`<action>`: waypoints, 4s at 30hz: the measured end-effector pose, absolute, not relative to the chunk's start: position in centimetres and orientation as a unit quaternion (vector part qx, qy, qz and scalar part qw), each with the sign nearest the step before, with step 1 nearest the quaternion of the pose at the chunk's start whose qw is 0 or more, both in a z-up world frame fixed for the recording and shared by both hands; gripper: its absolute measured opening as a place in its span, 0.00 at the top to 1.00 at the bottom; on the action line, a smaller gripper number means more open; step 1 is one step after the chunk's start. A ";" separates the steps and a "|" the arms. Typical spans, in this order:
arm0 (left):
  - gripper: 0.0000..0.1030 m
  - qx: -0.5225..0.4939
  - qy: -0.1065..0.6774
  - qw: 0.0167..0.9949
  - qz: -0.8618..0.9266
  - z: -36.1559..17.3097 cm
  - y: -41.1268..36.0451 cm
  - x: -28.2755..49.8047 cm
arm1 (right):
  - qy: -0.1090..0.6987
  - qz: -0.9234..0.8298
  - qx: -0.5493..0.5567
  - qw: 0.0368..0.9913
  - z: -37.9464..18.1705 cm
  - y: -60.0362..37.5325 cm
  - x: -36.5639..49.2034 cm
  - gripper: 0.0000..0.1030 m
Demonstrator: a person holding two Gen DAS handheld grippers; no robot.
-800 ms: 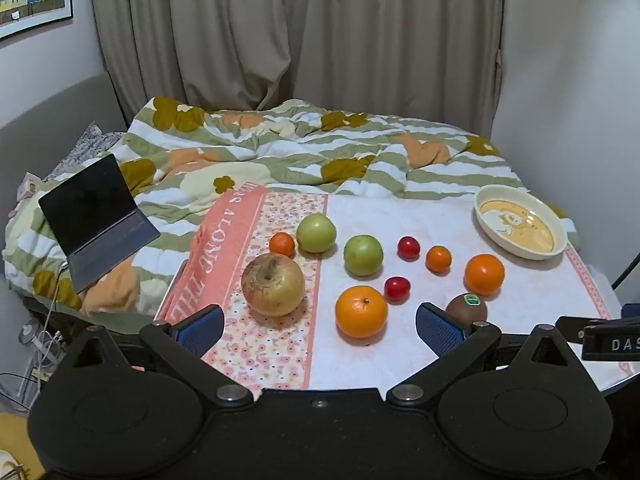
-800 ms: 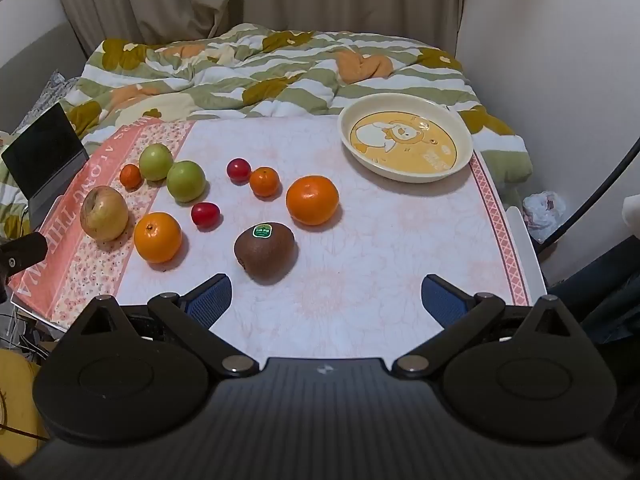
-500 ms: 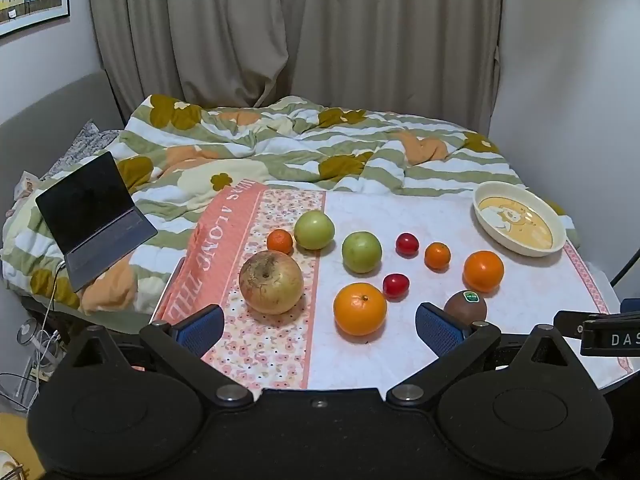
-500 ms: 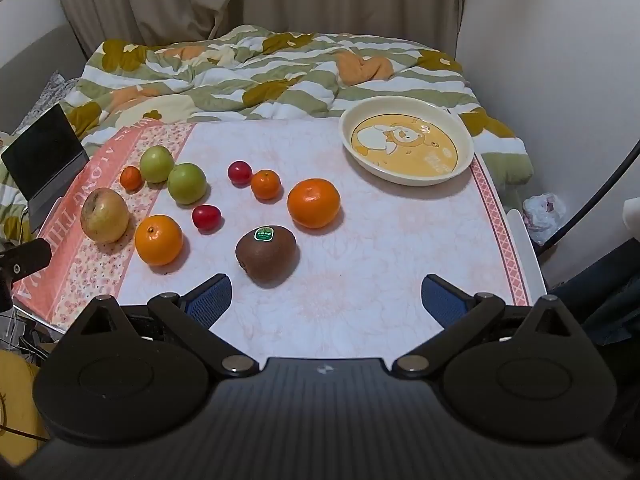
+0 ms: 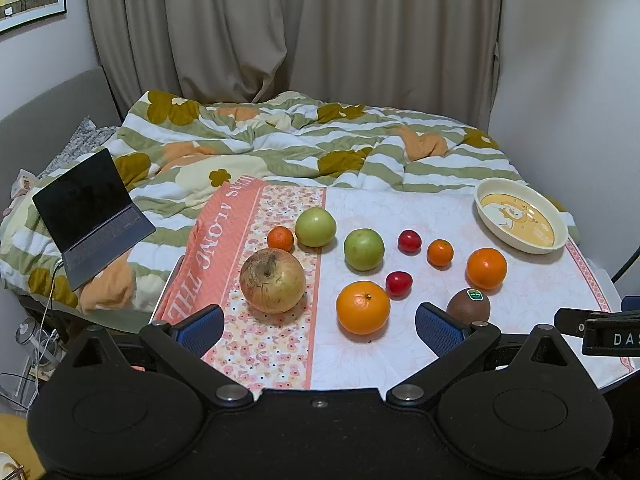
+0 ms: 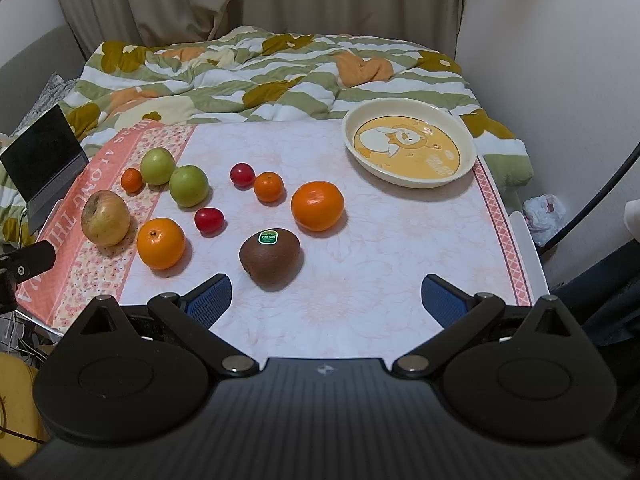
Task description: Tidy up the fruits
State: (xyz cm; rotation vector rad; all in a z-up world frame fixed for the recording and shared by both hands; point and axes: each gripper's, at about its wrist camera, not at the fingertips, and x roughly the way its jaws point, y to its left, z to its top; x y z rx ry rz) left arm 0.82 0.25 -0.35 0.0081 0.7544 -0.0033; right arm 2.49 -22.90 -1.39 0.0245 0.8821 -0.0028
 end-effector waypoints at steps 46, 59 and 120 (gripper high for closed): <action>0.00 0.006 0.370 0.929 -0.004 -0.5 0.7 1.4 | 0.427 -0.002 0.014 0.904 -1.5 -22.0 2.4 0.00; 0.00 0.006 0.370 0.929 -0.005 -0.5 0.6 1.5 | 0.427 -0.002 0.014 0.904 -1.4 -22.0 2.5 0.00; 0.38 0.047 0.415 0.902 -0.109 -13.2 -2.4 11.3 | 0.402 0.207 -0.059 0.890 -14.4 -21.0 11.4 0.14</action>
